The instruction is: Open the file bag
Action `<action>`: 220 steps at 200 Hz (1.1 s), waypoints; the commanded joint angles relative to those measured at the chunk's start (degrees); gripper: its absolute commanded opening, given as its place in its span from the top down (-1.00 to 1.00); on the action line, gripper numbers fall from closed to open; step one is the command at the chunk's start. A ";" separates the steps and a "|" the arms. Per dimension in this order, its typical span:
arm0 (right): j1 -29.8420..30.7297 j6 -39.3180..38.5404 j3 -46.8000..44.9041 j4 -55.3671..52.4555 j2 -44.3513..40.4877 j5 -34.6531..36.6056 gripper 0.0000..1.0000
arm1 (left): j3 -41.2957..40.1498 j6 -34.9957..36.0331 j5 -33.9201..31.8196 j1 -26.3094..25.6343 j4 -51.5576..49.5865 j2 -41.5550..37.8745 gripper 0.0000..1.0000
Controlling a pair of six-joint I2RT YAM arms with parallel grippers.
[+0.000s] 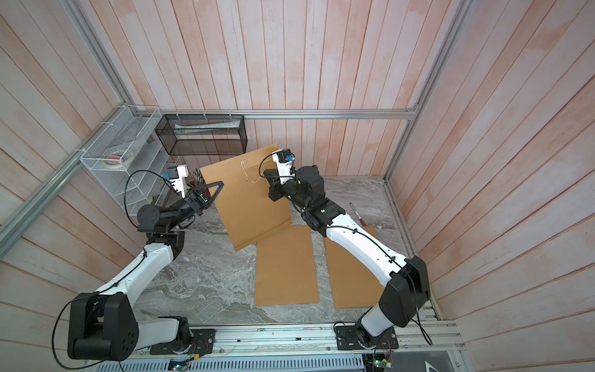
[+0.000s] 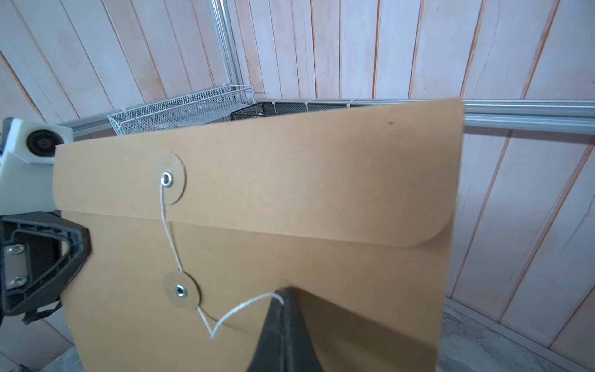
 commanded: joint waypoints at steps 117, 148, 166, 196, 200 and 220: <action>2.50 -3.65 11.35 -5.89 4.65 -2.07 1.00 | -1.60 3.77 2.38 -0.20 -2.31 -2.43 1.00; 2.67 -3.74 13.27 -6.68 5.73 -2.56 1.00 | -1.78 4.32 2.82 -0.35 -2.75 -2.73 1.00; 2.89 -4.05 14.35 -7.23 6.16 -2.70 1.00 | -1.78 4.85 3.00 -0.64 -3.10 -2.68 1.00; 3.28 -4.36 15.62 -7.77 6.89 -2.94 1.00 | -1.78 6.07 3.40 -0.99 -4.81 -3.15 1.00; 3.25 -4.44 15.86 -7.84 6.95 -3.03 1.00 | -1.85 6.37 3.36 -1.06 -5.12 -3.25 1.00; 3.52 -4.45 16.84 -8.38 7.40 -3.31 1.00 | -1.87 7.57 3.13 -1.36 -6.56 -3.70 1.00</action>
